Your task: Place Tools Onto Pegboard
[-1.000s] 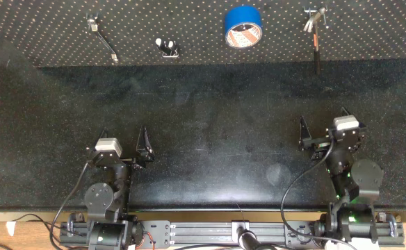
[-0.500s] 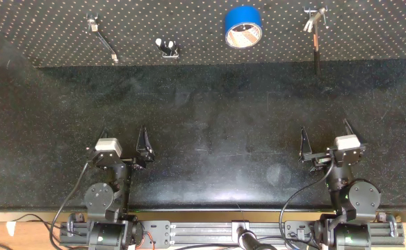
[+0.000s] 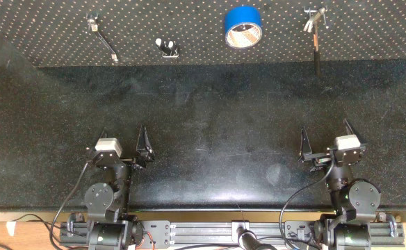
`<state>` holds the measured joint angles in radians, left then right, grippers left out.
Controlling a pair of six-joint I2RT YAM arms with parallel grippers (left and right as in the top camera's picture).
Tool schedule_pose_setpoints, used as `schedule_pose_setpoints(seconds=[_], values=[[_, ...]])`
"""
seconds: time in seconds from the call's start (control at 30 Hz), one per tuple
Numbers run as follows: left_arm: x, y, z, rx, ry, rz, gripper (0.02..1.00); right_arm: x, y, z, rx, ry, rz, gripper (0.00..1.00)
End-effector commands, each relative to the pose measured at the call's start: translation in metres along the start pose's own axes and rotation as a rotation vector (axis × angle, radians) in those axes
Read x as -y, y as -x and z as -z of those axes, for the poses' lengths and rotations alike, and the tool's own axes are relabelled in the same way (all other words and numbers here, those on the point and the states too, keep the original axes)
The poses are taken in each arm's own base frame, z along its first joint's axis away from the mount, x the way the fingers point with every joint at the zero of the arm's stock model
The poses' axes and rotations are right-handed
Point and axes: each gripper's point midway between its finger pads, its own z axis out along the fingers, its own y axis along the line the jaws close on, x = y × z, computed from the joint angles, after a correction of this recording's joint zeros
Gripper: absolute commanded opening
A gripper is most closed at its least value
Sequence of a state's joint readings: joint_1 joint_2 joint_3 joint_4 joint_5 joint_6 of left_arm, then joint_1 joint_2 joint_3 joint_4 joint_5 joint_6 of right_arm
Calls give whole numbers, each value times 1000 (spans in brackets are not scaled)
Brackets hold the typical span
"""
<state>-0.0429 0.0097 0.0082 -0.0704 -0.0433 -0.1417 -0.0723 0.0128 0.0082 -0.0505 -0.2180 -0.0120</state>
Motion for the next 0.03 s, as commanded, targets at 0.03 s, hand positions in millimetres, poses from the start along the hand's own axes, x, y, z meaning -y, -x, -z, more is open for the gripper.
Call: schedule_pose_setpoints(seconds=[0.03], values=[[1,-2,0,-4,-6,-13,996,1,0,0,3,-9,-14,1000]])
